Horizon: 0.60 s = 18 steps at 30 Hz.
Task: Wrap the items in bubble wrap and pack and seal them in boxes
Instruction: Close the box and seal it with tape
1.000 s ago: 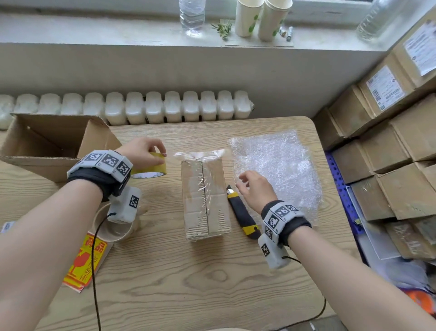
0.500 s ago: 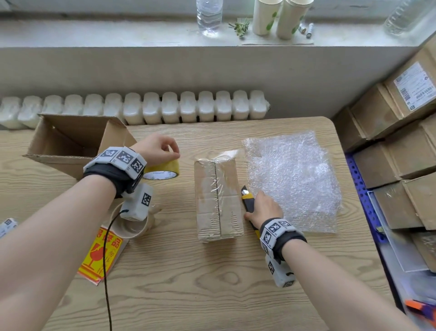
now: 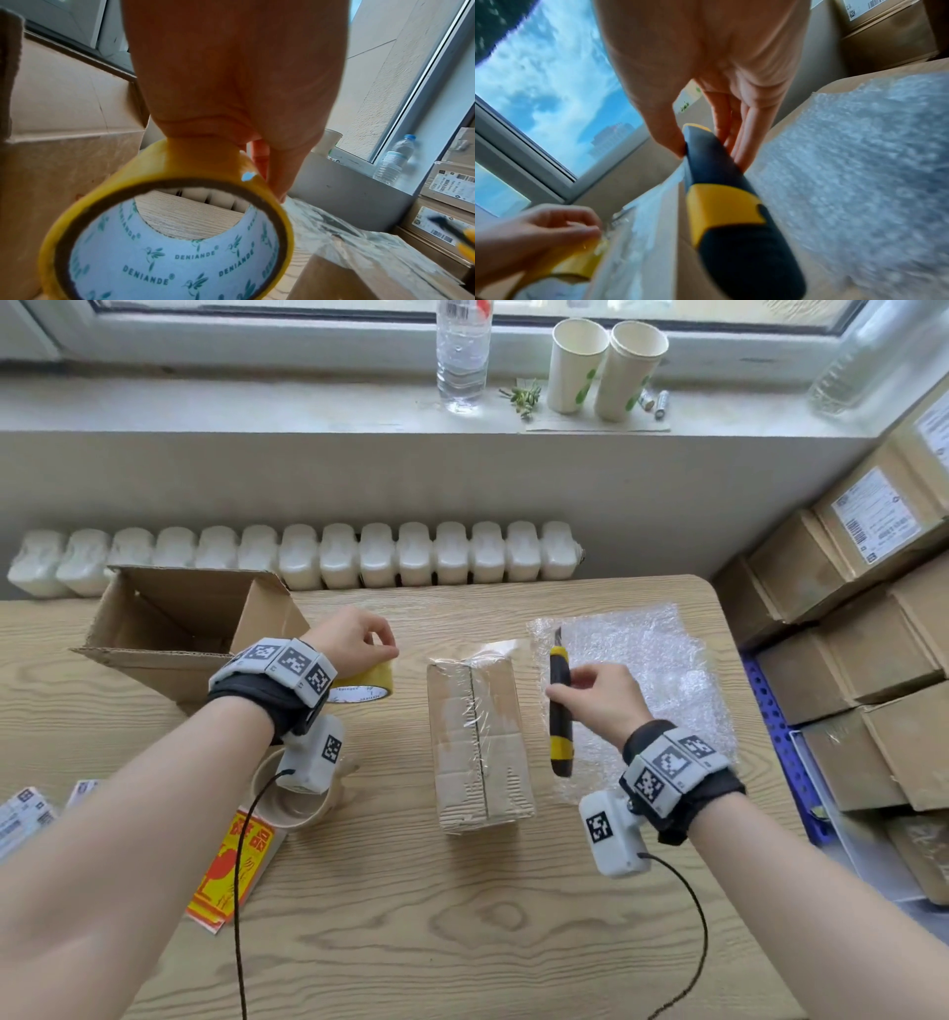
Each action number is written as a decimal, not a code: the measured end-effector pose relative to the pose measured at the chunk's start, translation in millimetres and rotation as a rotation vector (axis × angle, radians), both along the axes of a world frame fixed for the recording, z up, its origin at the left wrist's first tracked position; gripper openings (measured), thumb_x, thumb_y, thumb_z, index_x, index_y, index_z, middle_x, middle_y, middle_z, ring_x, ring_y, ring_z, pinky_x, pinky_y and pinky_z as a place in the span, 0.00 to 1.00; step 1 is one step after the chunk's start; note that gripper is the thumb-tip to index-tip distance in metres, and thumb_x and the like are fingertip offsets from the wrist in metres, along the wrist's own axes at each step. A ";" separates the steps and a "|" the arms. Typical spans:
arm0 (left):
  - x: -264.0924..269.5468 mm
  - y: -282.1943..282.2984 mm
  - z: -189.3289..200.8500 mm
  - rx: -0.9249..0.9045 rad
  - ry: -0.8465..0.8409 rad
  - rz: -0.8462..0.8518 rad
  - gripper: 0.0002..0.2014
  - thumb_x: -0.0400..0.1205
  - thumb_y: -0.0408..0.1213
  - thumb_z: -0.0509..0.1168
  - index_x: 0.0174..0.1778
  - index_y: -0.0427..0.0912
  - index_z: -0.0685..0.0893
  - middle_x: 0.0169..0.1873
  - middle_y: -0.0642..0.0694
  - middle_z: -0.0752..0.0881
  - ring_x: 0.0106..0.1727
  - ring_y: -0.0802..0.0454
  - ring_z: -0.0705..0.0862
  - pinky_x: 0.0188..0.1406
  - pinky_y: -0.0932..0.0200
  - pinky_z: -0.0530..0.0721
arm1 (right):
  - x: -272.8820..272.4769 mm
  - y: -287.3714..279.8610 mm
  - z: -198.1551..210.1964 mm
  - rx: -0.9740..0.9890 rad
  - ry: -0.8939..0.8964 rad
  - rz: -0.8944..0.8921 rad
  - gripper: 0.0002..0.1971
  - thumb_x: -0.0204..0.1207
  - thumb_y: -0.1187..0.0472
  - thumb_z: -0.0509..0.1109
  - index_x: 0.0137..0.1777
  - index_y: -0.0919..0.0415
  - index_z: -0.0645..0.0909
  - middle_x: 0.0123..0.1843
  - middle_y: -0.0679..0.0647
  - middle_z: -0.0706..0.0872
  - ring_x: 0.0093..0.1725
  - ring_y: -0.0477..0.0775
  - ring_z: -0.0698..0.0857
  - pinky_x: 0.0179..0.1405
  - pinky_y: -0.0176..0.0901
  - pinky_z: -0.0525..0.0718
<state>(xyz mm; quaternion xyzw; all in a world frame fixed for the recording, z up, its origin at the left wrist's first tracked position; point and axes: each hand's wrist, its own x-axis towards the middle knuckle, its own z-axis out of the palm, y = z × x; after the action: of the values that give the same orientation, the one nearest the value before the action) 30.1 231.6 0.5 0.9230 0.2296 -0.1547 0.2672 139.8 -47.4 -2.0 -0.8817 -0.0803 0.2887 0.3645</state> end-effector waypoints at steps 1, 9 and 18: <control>-0.6 -0.8 -0.6 0.004 -0.002 0.001 0.06 0.81 0.46 0.66 0.46 0.49 0.84 0.39 0.49 0.81 0.40 0.55 0.79 0.34 0.60 0.74 | -0.1 5.8 7.7 0.101 0.050 -0.018 0.04 0.69 0.60 0.77 0.40 0.54 0.84 0.44 0.53 0.89 0.48 0.54 0.88 0.50 0.50 0.88; -2.2 -5.5 -5.2 0.057 -0.029 0.044 0.07 0.82 0.47 0.65 0.48 0.48 0.84 0.45 0.48 0.82 0.48 0.50 0.80 0.47 0.53 0.80 | -37.7 61.5 32.6 0.305 0.504 0.139 0.12 0.75 0.65 0.73 0.56 0.71 0.82 0.47 0.65 0.89 0.39 0.56 0.88 0.42 0.43 0.89; -5.6 -9.4 -8.9 0.055 -0.075 0.077 0.08 0.82 0.45 0.64 0.51 0.47 0.84 0.54 0.47 0.84 0.57 0.48 0.80 0.49 0.53 0.78 | -57.4 93.3 12.4 0.292 0.582 0.149 0.12 0.77 0.64 0.72 0.56 0.72 0.83 0.45 0.62 0.89 0.35 0.51 0.89 0.41 0.41 0.89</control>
<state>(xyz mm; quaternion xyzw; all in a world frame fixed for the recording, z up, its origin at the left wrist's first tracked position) 24.5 222.2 -8.3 0.9256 0.2590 -0.1031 0.2559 82.5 45.9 10.4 -0.6926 -0.0779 0.5396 0.4723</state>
